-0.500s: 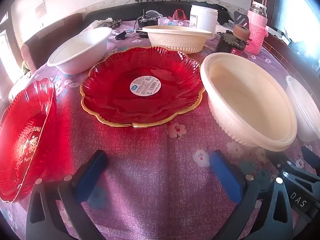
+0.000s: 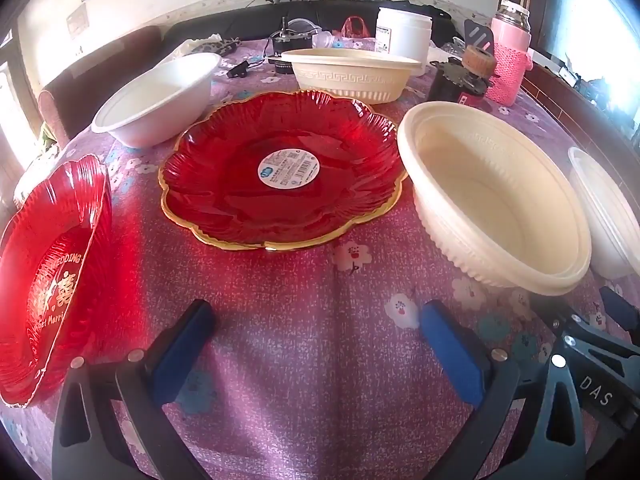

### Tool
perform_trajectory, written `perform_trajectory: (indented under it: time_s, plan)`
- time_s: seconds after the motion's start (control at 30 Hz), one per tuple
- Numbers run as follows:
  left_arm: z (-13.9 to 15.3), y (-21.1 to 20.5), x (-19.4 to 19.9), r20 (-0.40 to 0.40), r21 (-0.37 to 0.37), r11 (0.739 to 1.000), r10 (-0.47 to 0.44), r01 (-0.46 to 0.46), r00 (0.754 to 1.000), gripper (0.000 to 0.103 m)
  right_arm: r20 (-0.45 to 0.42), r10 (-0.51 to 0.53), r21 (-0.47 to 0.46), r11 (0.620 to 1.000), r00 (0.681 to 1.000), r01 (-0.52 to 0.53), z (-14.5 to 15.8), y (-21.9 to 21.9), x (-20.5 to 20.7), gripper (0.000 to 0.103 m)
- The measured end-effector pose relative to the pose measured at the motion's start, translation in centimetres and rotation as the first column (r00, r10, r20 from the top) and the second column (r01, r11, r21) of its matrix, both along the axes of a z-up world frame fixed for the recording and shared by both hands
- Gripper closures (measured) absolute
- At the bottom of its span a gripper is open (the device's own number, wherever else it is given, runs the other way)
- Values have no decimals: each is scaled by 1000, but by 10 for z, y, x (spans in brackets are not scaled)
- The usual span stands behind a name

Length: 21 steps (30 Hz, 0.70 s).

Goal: Organize plates and bowls

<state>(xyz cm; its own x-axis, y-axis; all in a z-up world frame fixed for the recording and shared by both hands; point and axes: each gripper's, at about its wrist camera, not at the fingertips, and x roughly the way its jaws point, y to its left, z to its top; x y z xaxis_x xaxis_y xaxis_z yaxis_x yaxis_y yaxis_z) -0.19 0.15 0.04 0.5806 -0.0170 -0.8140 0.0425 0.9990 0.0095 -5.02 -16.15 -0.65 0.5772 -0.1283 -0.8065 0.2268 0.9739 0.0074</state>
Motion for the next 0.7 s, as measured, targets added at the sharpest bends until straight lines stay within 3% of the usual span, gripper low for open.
perform_trajectory:
  time_s: [0.7]
  plan:
    - [1,1,-4,11,-2,1000,7,-7,1000,0,0,0,0,1000,1000,0,-1,1,3,1]
